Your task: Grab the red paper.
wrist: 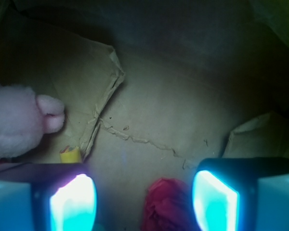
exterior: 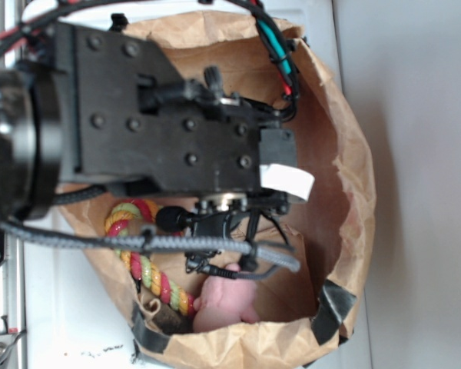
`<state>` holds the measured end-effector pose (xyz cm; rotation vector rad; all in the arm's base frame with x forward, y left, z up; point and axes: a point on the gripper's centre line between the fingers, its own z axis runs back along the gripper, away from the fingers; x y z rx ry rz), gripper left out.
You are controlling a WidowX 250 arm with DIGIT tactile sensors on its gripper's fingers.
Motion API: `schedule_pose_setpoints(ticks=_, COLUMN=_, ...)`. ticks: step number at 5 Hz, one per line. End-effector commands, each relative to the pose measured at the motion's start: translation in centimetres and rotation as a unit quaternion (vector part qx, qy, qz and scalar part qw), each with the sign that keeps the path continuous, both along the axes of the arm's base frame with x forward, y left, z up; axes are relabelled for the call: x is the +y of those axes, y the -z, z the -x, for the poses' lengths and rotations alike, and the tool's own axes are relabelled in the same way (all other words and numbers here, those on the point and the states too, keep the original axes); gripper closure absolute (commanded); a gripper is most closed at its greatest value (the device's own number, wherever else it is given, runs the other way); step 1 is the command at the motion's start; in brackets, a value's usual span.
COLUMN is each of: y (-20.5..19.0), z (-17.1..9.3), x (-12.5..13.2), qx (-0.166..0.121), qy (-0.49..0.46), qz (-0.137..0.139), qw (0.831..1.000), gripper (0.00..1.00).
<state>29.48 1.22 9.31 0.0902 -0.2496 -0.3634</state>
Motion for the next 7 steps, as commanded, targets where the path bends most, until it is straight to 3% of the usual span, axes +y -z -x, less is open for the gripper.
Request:
schedule_pose_setpoints(ticks=1, y=0.0, z=-0.1, x=3.0, qx=-0.007, qy=-0.01, qz=-0.014, qw=1.0, gripper=0.0)
schedule_pose_setpoints(ticks=3, y=1.0, z=0.4, x=4.8, qx=0.02, qy=-0.041, qz=-0.041, qw=0.998, gripper=0.0)
schedule_pose_setpoints(ticks=5, y=-0.8, z=1.7, x=5.3, qx=-0.003, qy=-0.036, qz=-0.013, qw=0.999, gripper=0.0)
schedule_pose_setpoints(ticks=7, y=-1.0, z=3.7, x=7.1, qx=-0.004, qy=-0.038, qz=0.002, qw=0.999, gripper=0.0)
